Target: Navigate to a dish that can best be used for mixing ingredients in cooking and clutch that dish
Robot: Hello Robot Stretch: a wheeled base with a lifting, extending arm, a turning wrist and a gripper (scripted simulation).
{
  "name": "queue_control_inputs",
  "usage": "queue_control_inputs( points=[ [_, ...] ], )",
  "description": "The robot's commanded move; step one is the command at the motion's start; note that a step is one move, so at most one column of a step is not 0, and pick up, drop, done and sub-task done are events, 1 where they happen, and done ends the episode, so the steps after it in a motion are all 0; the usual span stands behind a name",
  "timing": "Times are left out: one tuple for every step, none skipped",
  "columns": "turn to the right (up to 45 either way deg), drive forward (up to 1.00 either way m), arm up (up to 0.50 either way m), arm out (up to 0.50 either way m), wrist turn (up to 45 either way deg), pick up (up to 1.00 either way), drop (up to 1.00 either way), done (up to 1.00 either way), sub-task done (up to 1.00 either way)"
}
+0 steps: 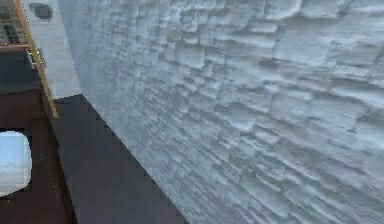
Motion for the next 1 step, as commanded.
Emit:
queue_control_inputs(
  points=[
    [0.0, 0.40, 0.00, 0.00, 0.0, 0.00, 0.00, 0.00, 0.00]
  ],
)
